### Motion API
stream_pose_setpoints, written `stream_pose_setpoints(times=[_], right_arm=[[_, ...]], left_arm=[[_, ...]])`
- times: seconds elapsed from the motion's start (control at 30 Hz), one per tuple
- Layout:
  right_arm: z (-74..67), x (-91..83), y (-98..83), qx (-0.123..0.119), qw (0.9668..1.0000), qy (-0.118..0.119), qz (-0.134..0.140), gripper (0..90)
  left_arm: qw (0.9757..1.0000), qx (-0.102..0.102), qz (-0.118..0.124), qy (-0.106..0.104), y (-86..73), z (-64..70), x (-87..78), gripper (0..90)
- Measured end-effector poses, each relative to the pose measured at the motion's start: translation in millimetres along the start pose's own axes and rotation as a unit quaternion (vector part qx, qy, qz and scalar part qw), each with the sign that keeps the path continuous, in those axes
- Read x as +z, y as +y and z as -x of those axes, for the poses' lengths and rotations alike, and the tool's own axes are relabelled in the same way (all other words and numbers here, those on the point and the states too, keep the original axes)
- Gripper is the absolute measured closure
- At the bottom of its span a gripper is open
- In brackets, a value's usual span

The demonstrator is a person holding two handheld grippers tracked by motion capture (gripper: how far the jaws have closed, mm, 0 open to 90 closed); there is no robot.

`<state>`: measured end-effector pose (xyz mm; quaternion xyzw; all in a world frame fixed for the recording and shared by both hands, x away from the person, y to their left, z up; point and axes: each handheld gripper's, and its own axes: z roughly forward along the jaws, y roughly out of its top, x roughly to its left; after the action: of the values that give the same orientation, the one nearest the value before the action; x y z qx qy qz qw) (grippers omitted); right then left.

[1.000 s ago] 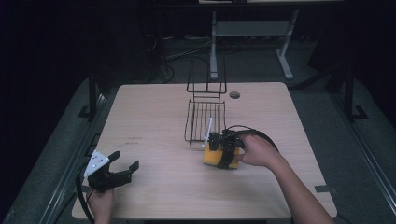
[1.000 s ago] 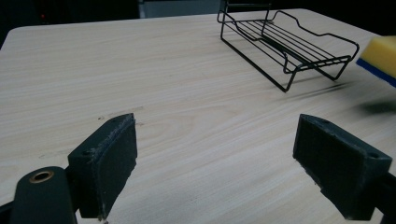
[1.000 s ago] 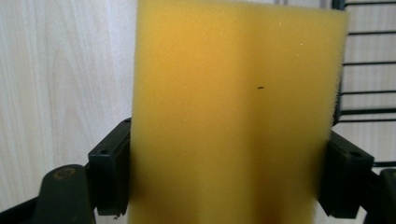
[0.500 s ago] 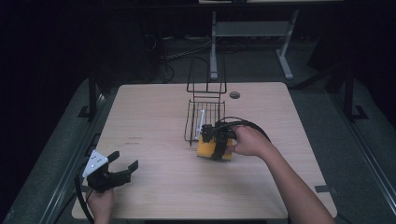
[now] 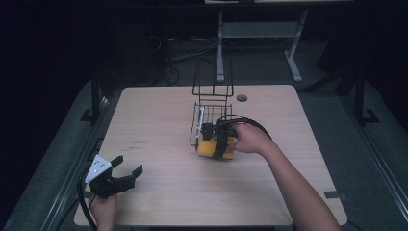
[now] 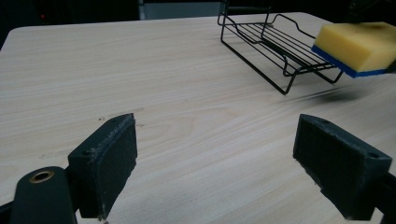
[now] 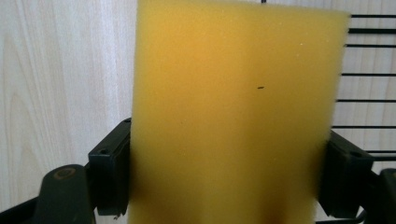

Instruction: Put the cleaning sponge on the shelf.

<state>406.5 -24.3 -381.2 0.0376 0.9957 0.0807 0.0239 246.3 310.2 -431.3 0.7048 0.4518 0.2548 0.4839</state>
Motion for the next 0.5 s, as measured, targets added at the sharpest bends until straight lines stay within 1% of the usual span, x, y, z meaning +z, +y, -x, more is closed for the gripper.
stream_pose_setpoints(times=[0.03,0.1,0.17,0.27,0.43,0.47,0.5], right_arm=[[1.7,-0.1,1.1,0.001,1.0000,0.003,0.000,20.8],[4.0,-0.1,3.0,-0.003,1.0000,0.000,-0.004,20.8],[8.4,0.2,4.4,0.002,1.0000,0.008,0.002,20.9],[11.7,1.4,5.9,-0.001,0.9999,-0.001,-0.010,20.8],[16.7,0.2,9.2,-0.004,0.9999,-0.002,-0.010,20.9],[20.3,0.3,10.4,0.002,1.0000,0.000,-0.008,20.9],[20.3,0.3,10.4,0.002,1.0000,0.000,-0.008,20.9]], left_arm=[[1.0000,0.000,0.000,-0.001,0.0,-0.1,0.0,13.0],[1.0000,-0.001,0.001,0.000,0.0,0.0,-0.1,12.9],[1.0000,-0.001,0.001,0.000,0.1,-0.1,-0.5,13.0],[1.0000,0.000,0.000,-0.001,0.1,-0.3,-0.6,13.0],[1.0000,-0.001,0.000,-0.001,0.0,-0.4,-0.6,13.0],[1.0000,-0.003,0.002,-0.002,0.0,0.0,-0.3,13.0],[1.0000,-0.003,0.002,-0.002,0.0,0.0,-0.3,13.0]])
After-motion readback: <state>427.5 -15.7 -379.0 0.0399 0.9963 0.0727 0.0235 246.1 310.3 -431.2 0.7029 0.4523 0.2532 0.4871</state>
